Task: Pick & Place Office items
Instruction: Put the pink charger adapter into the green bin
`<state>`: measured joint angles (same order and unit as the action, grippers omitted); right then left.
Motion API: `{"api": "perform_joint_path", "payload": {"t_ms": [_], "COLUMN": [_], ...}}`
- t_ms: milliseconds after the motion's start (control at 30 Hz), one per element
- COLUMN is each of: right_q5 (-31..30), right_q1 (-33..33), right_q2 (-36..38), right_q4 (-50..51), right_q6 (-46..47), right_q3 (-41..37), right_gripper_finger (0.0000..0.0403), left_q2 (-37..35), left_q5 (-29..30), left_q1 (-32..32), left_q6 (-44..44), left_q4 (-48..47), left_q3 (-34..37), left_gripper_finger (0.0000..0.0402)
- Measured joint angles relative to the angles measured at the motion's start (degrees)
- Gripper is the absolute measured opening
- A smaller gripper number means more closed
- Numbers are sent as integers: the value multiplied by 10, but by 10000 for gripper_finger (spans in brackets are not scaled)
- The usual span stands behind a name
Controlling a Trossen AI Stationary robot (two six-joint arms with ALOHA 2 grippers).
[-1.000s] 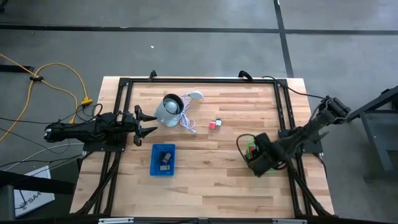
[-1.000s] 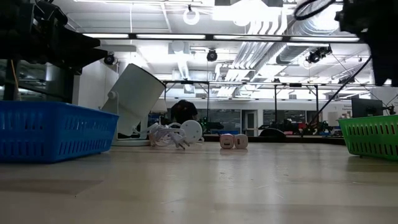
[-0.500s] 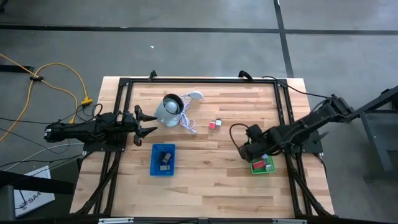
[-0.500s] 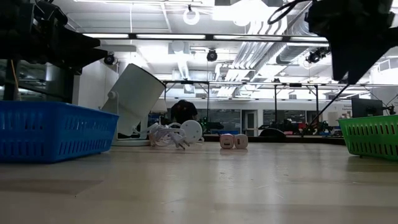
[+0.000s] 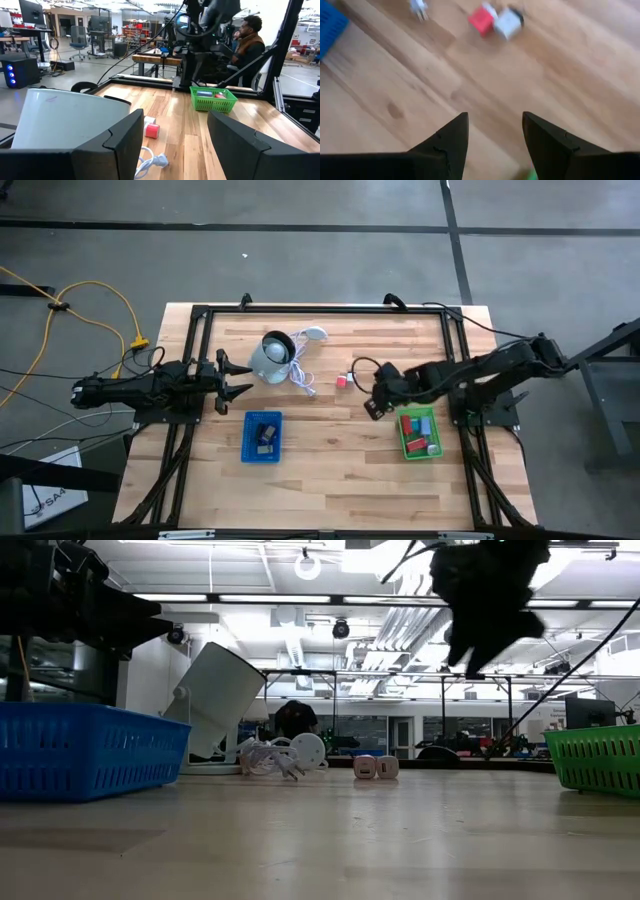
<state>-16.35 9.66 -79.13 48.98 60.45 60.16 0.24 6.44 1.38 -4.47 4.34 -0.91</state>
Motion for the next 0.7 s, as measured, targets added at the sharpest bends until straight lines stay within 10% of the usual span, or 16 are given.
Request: {"api": "perform_joint_path", "payload": {"t_ms": [700], "right_q5": [26], "right_q1": [-91], "right_q2": [0], "right_q4": [-154], "right_q6": [-259], "right_q3": [0], "right_gripper_finger": [173], "left_q2": [0], "left_q5": [0], "left_q1": [0], "left_q6": [0], "left_q4": [0], "left_q3": [0], "left_gripper_finger": [212]}}
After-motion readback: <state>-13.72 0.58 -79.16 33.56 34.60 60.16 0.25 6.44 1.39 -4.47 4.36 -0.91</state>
